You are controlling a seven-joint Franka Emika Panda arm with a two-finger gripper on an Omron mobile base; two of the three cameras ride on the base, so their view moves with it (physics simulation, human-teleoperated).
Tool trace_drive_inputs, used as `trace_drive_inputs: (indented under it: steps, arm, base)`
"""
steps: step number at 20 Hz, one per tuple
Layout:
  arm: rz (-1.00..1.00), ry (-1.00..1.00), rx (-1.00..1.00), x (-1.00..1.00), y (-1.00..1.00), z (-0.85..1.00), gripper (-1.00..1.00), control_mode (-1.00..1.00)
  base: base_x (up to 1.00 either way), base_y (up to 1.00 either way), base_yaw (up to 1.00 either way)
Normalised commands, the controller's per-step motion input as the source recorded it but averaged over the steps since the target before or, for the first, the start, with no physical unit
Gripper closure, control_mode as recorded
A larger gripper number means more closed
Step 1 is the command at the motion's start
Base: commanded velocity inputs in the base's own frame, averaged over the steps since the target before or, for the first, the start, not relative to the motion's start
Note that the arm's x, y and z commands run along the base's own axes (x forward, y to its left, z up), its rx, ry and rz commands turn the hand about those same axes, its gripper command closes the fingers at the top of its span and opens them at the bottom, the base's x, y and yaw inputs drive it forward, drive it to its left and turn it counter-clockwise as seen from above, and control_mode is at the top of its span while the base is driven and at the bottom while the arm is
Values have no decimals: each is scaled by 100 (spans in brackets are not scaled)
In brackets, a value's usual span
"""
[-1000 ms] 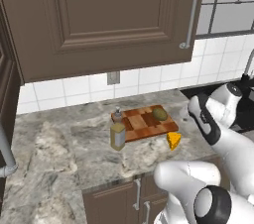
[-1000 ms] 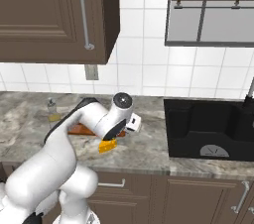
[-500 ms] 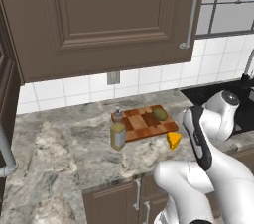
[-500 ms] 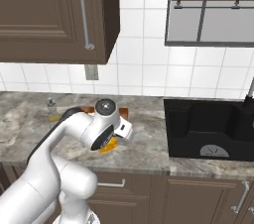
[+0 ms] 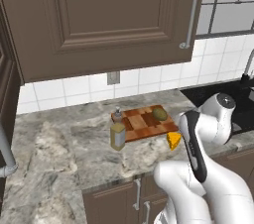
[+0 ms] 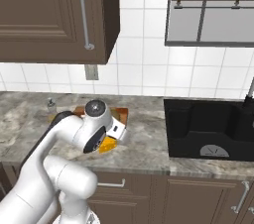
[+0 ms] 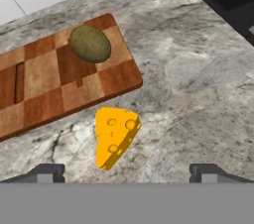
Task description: Retrieve the reheated potato from the microwave, then place the potato, cheese, and condiment on the cutting board.
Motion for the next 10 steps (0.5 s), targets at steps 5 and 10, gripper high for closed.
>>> trace_drive_inputs:
  steps: [5, 10]
  arm:
    - [0, 6, -7, -3, 13, 0, -100, -100]
    - [0, 11, -6, 4, 22, -7, -100, -100]
  base:
    - [0, 0, 0]
    - [0, 0, 0]
